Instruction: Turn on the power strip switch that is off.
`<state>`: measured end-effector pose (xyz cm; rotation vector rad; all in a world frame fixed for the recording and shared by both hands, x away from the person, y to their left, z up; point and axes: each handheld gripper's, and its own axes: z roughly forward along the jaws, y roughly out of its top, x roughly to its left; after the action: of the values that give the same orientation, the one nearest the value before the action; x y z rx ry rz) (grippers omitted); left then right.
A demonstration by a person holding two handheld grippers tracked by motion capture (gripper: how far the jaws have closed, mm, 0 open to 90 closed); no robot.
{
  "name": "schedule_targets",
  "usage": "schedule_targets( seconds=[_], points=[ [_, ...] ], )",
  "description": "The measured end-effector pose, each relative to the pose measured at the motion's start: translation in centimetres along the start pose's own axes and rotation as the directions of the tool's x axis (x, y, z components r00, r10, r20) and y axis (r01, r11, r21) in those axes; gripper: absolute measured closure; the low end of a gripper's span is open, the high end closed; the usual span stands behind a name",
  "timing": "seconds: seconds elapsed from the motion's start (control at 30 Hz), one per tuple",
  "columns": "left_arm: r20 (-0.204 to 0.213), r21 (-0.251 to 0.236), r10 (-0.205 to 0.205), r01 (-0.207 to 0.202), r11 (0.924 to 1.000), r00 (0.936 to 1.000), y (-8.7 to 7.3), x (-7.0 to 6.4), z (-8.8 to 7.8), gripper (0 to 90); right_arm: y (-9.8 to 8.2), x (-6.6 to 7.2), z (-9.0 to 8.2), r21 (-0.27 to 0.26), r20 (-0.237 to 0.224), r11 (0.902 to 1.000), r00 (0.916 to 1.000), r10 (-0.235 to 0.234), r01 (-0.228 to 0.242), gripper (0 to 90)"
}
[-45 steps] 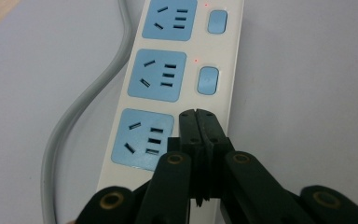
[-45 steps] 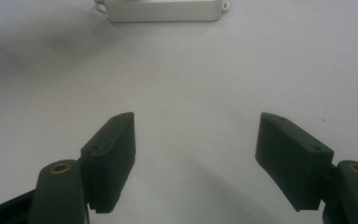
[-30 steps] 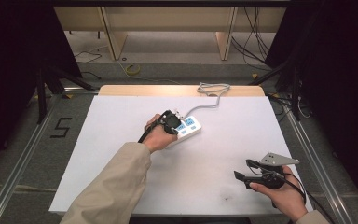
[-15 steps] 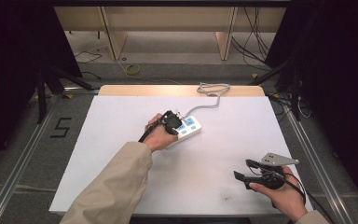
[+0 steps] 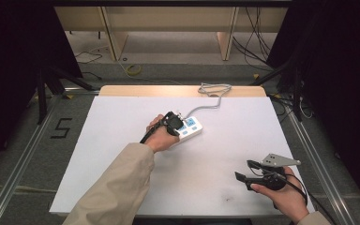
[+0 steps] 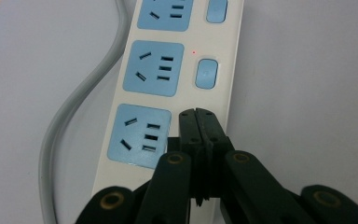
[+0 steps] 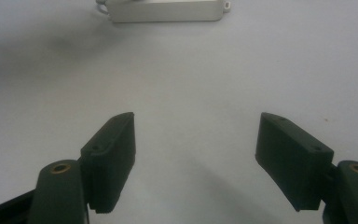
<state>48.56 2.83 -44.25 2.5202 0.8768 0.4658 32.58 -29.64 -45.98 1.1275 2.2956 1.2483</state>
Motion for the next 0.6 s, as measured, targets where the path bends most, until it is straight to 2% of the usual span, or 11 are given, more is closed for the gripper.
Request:
schedule_targets(
  seconds=[0.6],
  points=[
    [0.004,-0.002,-0.015,0.015,0.9999,0.9999,-0.02,0.09,0.07,90.0,0.00,-0.04,-0.10,0.003,0.002,1.0000,1.0000,0.002,-0.002,29.0]
  ],
)
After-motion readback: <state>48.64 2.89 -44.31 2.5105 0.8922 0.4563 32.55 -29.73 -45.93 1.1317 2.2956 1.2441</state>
